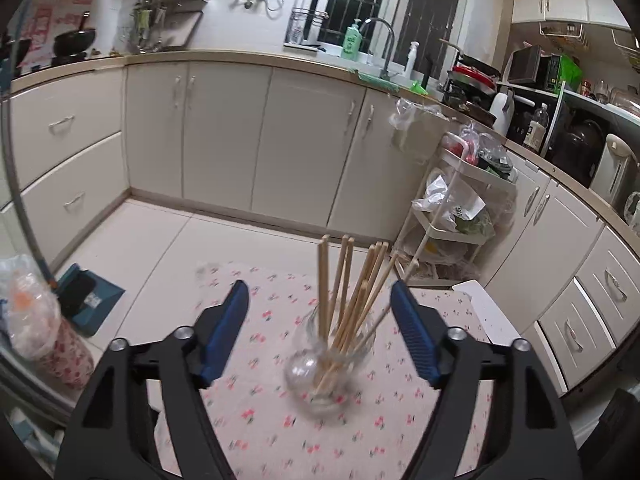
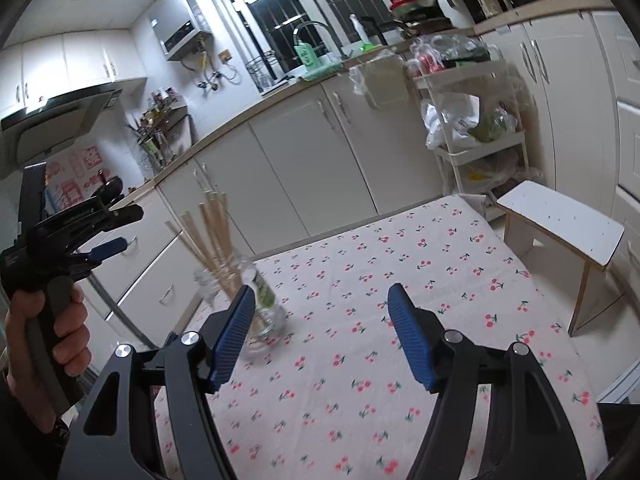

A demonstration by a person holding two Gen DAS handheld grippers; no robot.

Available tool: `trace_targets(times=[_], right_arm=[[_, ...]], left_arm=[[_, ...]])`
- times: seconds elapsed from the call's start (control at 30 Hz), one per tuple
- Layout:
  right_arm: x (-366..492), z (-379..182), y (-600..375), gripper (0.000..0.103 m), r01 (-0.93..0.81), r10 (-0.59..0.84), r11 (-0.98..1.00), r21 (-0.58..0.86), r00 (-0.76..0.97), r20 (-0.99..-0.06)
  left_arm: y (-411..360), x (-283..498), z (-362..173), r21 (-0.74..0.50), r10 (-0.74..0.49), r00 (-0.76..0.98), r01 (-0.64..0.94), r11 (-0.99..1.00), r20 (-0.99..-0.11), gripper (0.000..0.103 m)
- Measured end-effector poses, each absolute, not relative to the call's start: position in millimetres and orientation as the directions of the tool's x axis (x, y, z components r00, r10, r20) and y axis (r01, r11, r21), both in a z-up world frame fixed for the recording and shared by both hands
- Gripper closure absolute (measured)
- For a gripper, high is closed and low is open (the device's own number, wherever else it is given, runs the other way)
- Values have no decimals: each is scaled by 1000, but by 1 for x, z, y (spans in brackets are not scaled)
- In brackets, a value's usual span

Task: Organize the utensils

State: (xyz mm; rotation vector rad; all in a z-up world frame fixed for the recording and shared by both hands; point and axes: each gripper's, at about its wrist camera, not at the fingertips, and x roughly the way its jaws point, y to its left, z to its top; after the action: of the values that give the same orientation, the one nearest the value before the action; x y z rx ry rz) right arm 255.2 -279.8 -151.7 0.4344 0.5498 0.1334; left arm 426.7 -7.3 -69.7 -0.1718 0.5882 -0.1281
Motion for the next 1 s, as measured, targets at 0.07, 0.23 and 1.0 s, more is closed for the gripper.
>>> trace_targets(times=[0.07, 0.23, 1.0], right_arm=[[245, -143, -275, 34, -12, 242, 905, 426, 838, -489], [212, -104, -261, 29, -42, 246, 922, 385, 831, -498], [43, 7, -238, 8, -31, 188, 953, 302, 843, -504]], left_arm=[[-3, 403, -66, -183, -152, 823, 60, 981, -547, 25], [0, 339, -52, -134, -110, 823, 41, 990, -557, 16], [-19, 103, 35, 7, 24, 852, -24, 1000, -523, 8]])
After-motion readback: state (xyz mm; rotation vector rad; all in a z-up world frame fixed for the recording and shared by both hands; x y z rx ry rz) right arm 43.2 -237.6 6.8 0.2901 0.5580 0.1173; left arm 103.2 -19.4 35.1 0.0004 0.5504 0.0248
